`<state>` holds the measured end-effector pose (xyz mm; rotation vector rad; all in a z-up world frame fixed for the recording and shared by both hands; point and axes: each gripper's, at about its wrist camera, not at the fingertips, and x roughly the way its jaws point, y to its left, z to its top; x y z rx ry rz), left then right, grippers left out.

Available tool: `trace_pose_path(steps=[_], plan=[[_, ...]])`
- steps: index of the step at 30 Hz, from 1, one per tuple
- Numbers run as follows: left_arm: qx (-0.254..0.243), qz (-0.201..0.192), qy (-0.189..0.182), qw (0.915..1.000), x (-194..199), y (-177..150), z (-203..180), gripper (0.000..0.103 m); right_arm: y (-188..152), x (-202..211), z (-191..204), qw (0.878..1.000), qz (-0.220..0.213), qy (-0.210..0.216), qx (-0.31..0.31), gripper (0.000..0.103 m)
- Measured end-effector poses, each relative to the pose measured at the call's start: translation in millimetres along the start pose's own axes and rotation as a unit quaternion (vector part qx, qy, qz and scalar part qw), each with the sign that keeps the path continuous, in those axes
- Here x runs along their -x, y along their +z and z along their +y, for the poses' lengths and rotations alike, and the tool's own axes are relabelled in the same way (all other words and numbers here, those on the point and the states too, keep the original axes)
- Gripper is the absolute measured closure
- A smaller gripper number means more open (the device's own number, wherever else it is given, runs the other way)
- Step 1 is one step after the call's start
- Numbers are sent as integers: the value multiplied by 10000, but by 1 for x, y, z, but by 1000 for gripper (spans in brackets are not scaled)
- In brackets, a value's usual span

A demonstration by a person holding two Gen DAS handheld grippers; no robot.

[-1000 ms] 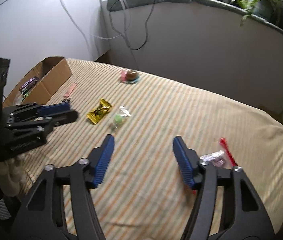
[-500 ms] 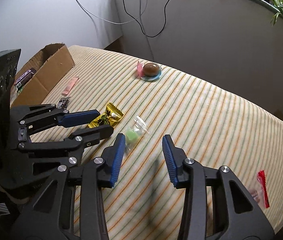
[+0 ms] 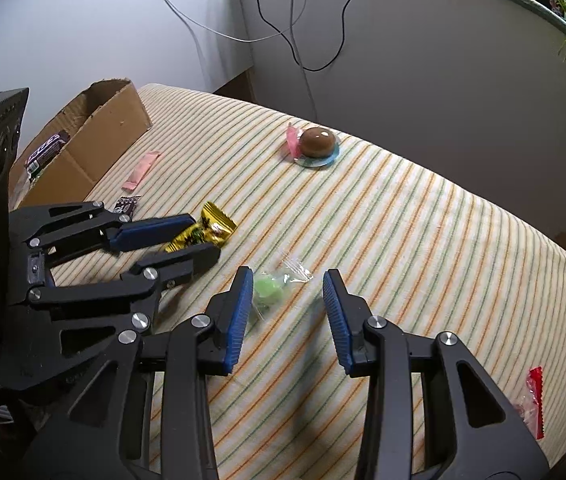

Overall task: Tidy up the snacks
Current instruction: 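Grasp the yellow packet with the left tool while the right tool grasps the green candy bag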

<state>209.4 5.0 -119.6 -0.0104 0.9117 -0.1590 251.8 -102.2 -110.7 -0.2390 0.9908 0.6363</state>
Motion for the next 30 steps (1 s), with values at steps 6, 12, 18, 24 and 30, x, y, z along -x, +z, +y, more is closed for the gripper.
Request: trace_pose_path(steps=[6, 12, 18, 24, 30], plan=[[170, -14, 64, 9998, 5, -6, 13, 80, 0, -9, 6, 9999, 60, 64, 70, 64], [259, -33, 93, 9996, 11, -12, 21, 80, -1, -10, 12, 9998, 78, 50, 158, 68], [369, -49, 88, 9993, 15, -16, 27, 80, -1, -14, 20, 9995, 76, -65, 316, 89], [504, -127, 5, 9986, 24, -19, 30, 80, -1, -9, 23, 9997, 36, -40, 254, 90], [593, -317, -69, 9977, 46, -20, 28, 80, 2, 12, 29, 9995, -145, -50, 258, 90]])
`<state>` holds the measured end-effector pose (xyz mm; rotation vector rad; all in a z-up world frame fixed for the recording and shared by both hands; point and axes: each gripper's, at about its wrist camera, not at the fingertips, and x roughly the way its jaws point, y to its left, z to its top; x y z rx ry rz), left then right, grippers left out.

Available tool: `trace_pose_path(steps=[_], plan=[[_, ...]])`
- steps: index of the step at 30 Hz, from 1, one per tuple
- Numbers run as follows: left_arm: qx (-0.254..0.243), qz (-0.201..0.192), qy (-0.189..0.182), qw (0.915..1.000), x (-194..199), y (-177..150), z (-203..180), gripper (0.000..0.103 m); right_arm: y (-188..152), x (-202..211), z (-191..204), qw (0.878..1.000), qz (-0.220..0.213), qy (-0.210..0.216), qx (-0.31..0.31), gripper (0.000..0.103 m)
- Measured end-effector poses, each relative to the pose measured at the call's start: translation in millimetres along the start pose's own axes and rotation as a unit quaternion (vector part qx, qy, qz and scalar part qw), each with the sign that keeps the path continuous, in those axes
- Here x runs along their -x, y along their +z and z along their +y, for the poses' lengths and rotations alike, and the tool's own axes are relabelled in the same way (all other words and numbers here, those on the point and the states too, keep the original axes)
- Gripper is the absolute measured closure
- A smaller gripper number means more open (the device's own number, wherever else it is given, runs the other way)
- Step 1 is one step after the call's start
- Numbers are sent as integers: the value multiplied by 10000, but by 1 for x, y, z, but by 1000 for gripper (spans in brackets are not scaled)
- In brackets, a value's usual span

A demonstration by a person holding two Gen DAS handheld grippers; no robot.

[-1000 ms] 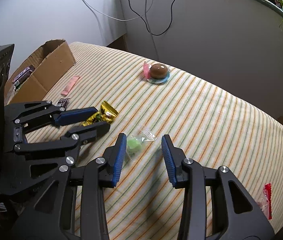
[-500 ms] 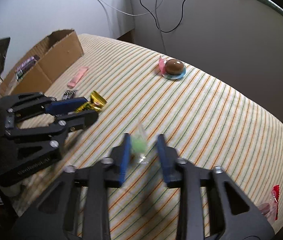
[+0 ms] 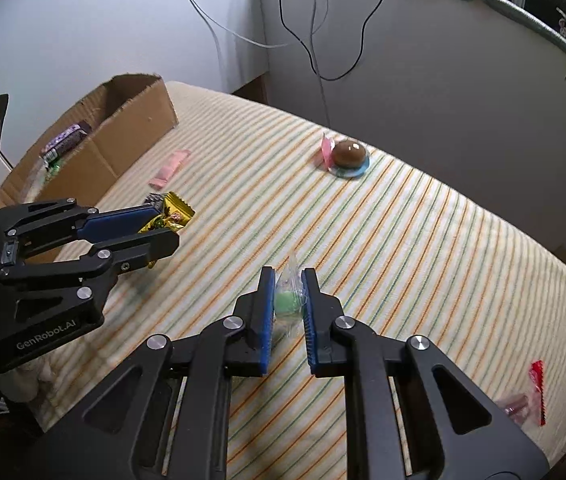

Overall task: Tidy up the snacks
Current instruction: 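Grasp the yellow packet with the left tool while the right tool grasps the green candy bag, then carry both snacks over the box and open both tools to drop them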

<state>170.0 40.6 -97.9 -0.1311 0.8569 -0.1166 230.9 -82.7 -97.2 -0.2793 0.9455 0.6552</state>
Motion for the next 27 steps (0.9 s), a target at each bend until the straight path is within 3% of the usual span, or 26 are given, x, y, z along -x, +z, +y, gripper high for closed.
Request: trace_pose_path(steps=[12, 27], plan=[[193, -536, 18, 9984, 61, -3, 13, 80, 8, 42, 34, 9991, -337, -54, 269, 90], [635, -922, 422, 9928, 110, -16, 67, 80, 27, 59, 106, 9948, -568, 194, 825, 90]])
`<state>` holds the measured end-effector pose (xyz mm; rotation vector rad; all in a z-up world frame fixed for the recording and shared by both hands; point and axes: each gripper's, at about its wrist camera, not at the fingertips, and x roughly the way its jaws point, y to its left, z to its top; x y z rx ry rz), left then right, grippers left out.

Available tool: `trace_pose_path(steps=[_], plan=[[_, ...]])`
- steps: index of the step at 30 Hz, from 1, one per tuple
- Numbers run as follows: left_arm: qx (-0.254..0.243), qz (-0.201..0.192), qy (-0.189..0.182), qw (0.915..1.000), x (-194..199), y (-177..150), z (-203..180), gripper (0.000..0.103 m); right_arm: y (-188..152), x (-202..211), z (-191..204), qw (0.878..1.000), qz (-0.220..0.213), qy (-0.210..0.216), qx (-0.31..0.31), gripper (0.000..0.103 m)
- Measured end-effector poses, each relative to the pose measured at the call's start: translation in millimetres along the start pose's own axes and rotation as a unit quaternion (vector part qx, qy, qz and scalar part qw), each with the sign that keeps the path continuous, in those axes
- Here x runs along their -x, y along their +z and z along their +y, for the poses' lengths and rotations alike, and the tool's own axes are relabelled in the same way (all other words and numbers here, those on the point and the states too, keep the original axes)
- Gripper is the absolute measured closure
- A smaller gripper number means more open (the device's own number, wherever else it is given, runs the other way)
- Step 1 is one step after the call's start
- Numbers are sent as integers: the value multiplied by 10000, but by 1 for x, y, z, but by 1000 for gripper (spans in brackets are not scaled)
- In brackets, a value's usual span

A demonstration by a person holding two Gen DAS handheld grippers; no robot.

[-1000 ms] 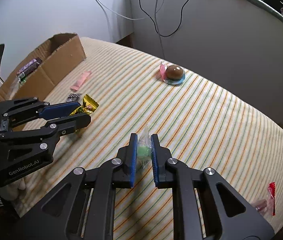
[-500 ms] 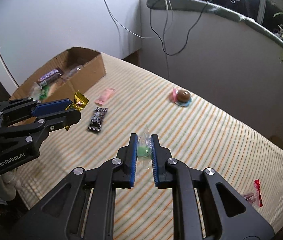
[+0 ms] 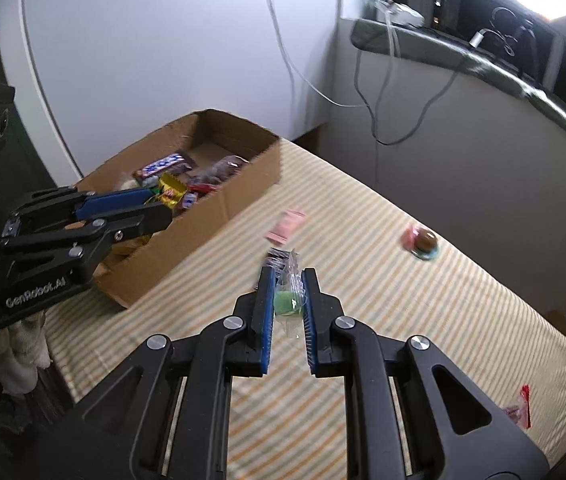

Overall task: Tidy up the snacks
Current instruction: 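Carry both snacks over the box and open both tools to drop them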

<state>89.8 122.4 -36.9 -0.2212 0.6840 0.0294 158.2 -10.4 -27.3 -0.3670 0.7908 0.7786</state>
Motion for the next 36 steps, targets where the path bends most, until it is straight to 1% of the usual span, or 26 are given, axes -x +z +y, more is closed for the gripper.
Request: trace_pose_path(steps=[5, 21, 29, 36], plan=[[140, -88, 160, 9997, 9, 1, 21, 80, 12, -5, 23, 9998, -33, 120, 165, 90], [547, -188, 659, 9961, 31, -7, 86, 80, 44, -31, 84, 9966, -1, 520, 645, 90], [666, -156, 759, 9948, 31, -10, 103, 80, 50, -44, 109, 9940, 68, 690, 845, 90], [727, -200, 809, 9939, 32, -10, 107, 80, 54, -47, 114, 9934, 64, 737, 872, 90]])
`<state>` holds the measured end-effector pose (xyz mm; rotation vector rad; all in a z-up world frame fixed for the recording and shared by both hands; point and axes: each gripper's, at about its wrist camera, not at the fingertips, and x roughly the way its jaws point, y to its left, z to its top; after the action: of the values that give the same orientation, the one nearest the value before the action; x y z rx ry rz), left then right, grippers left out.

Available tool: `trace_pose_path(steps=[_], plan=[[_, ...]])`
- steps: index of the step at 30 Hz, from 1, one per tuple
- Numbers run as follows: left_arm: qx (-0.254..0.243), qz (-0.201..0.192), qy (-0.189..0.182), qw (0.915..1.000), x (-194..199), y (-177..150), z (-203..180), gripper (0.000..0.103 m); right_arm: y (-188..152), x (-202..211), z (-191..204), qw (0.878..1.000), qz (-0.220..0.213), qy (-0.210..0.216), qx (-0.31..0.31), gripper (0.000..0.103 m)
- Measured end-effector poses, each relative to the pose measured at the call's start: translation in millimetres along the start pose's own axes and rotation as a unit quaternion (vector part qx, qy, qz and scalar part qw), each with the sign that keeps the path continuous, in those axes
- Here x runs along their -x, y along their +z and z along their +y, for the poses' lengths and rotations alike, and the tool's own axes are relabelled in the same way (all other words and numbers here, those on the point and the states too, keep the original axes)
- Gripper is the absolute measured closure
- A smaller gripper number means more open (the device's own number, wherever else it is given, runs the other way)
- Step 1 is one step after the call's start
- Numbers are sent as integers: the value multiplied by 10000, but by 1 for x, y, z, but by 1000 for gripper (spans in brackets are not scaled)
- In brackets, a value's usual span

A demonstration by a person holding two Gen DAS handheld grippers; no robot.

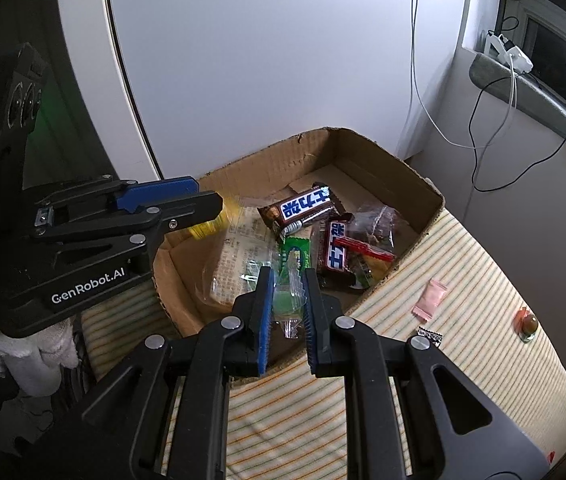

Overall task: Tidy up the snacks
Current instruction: 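Carry both snacks over the box and open both tools to drop them, then move both open tools back toward the remaining snacks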

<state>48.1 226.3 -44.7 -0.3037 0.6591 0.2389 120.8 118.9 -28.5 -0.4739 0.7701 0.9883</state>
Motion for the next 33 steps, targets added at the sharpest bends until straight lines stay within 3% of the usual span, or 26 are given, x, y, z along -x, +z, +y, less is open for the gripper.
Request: trace_pose_path(steps=[3, 7, 11, 15, 19, 26, 33], plan=[[-11, -15, 30, 10000, 0, 0, 0, 80, 2, -1, -1, 10000, -3, 1, -9, 85], [8, -29, 61, 10000, 1, 1, 1, 77, 1, 2, -3, 9999, -104, -66, -24, 51], [21, -44, 72, 10000, 4, 2, -1, 76, 0, 9, -5, 9997, -180, -142, -58, 43], [31, -86, 44, 9999, 8, 3, -5, 71, -4, 19, -12, 9991, -287, -271, -136, 27], [-19, -135, -30, 9999, 11, 3, -14, 60, -14, 32, -23, 9984, -329, -384, -271, 25], [-174, -148, -303, 9993, 12, 0, -45, 52, -45, 61, -57, 9939, -404, -726, -723, 19], [-462, -16, -653, 9968, 4, -8, -88, 52, -89, 89, -97, 9852, -329, -1222, -1153, 14]])
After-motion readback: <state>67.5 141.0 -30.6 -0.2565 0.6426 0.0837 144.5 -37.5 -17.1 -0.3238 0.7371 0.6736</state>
